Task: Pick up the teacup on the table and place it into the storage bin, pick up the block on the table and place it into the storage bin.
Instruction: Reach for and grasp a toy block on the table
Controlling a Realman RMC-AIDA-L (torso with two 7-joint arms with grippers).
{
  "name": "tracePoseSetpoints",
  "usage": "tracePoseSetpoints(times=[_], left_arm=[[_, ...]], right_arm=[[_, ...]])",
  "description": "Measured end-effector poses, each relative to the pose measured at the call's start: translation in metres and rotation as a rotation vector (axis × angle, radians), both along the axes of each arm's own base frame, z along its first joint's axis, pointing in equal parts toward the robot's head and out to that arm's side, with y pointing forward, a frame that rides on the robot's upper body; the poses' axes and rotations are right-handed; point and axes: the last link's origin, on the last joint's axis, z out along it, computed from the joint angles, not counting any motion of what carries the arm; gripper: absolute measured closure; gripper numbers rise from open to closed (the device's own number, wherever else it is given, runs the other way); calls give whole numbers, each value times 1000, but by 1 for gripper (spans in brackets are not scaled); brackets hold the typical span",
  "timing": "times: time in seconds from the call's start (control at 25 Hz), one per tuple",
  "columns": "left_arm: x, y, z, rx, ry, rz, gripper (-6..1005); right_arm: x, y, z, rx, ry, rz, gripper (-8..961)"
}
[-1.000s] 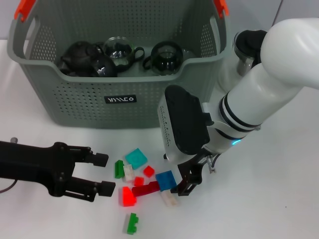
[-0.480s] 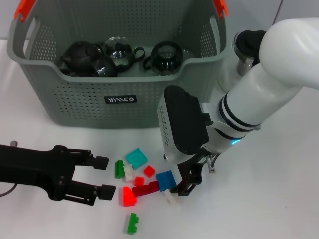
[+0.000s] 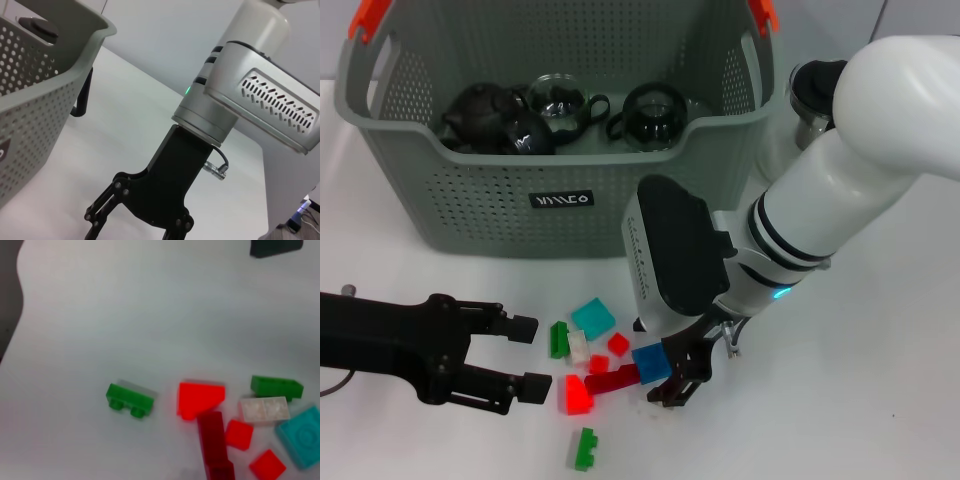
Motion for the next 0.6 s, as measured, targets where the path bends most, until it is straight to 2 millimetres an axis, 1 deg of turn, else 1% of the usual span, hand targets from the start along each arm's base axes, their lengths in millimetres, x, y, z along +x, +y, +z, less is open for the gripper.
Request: tracePoseSetpoints(times=[0.36, 0.6], left_arm=[[0, 0, -1, -5, 4, -1, 139], [1, 0, -1, -4, 0, -4, 140]], right_arm=[[2, 6, 5, 23, -11, -11, 69], [4, 6, 3, 31, -22, 3, 68]])
